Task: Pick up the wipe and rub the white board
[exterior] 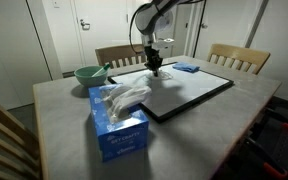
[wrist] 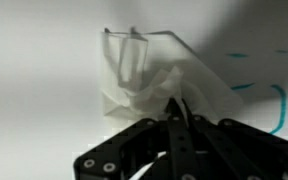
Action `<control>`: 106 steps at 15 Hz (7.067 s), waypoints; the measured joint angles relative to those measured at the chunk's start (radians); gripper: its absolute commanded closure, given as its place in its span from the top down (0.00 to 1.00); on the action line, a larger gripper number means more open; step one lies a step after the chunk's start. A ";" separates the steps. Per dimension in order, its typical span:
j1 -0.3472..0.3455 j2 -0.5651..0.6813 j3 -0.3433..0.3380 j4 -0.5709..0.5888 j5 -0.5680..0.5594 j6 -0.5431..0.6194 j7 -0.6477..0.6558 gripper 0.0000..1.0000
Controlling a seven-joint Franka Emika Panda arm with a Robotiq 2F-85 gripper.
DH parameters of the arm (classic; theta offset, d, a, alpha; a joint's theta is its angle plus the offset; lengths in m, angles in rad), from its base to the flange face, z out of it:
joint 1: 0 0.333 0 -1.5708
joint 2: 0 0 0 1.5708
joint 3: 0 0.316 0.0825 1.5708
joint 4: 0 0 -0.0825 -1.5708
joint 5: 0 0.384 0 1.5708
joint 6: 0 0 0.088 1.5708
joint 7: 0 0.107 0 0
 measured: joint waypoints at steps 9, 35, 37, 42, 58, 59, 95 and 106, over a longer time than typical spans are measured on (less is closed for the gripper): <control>-0.043 -0.003 0.096 -0.003 0.066 -0.004 -0.079 0.00; -0.068 -0.010 0.156 -0.025 0.133 -0.117 -0.225 0.00; -0.068 -0.012 0.131 -0.025 0.123 -0.110 -0.202 0.00; -0.080 -0.016 0.055 -0.025 0.106 -0.066 -0.133 0.00; -0.069 0.054 0.114 0.097 0.139 -0.025 -0.029 0.00; -0.065 0.063 0.123 0.112 0.139 -0.027 -0.032 0.00; -0.040 0.099 0.120 0.180 0.080 -0.012 -0.156 0.00; -0.045 0.119 0.132 0.207 0.128 -0.020 -0.140 0.00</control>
